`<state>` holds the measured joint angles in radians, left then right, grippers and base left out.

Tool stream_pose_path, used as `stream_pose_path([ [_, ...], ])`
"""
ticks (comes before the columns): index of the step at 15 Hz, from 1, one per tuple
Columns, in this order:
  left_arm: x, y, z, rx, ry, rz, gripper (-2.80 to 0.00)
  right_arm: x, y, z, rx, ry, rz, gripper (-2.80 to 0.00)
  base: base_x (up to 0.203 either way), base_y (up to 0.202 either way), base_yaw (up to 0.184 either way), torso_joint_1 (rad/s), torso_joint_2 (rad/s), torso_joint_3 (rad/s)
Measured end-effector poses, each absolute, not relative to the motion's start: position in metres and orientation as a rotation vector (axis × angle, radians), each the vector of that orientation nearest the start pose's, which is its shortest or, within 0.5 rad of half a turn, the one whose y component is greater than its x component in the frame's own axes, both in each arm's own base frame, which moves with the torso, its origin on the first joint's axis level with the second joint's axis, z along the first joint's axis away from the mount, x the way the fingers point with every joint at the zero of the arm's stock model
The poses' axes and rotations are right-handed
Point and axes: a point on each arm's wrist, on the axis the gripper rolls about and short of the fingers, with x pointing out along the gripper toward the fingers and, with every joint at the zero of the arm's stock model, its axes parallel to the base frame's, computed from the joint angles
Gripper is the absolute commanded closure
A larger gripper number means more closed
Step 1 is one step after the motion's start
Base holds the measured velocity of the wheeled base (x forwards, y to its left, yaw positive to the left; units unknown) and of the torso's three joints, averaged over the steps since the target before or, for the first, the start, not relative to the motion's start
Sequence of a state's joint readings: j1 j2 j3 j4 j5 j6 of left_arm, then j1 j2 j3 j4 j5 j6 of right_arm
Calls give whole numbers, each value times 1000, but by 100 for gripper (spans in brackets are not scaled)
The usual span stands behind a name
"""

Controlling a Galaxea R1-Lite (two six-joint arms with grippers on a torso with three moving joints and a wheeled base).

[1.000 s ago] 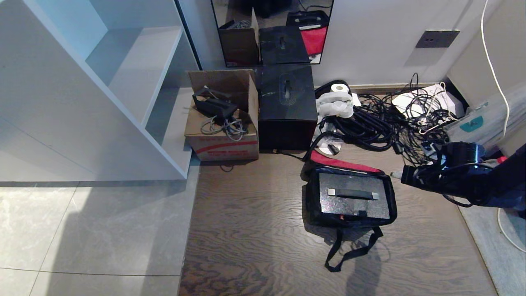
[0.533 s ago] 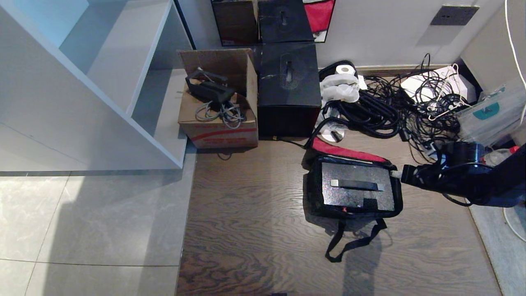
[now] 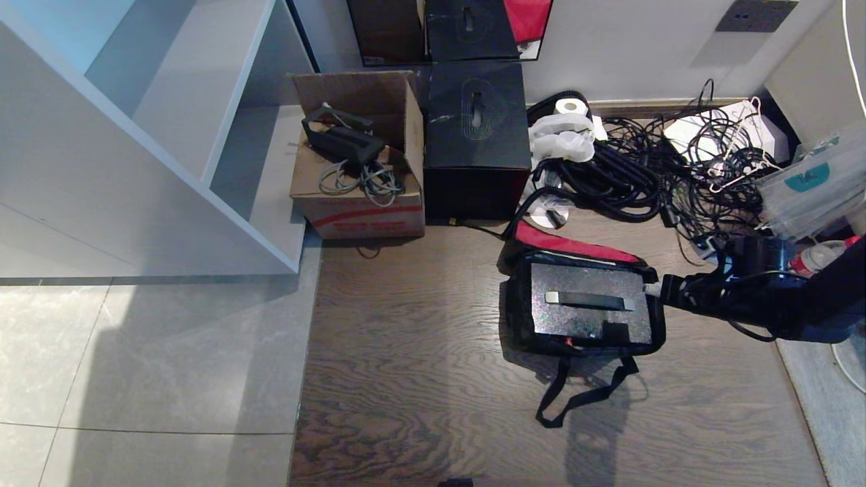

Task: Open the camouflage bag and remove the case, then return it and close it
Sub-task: Grip the handle

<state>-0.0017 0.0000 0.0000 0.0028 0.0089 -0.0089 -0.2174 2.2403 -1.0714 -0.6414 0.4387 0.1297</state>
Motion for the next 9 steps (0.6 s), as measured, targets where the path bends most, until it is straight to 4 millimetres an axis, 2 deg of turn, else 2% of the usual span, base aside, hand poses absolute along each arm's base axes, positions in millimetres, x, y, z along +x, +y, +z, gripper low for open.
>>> stream_pose_path([
  [4,-23,0,75,-9,3,7,0,414,-96,39,233,511,113,0,0,0,0,0,0,0],
  [9,-23,0,75,-9,3,7,0,446,-123,8,87,484,-80,0,0,0,0,0,0,0],
])
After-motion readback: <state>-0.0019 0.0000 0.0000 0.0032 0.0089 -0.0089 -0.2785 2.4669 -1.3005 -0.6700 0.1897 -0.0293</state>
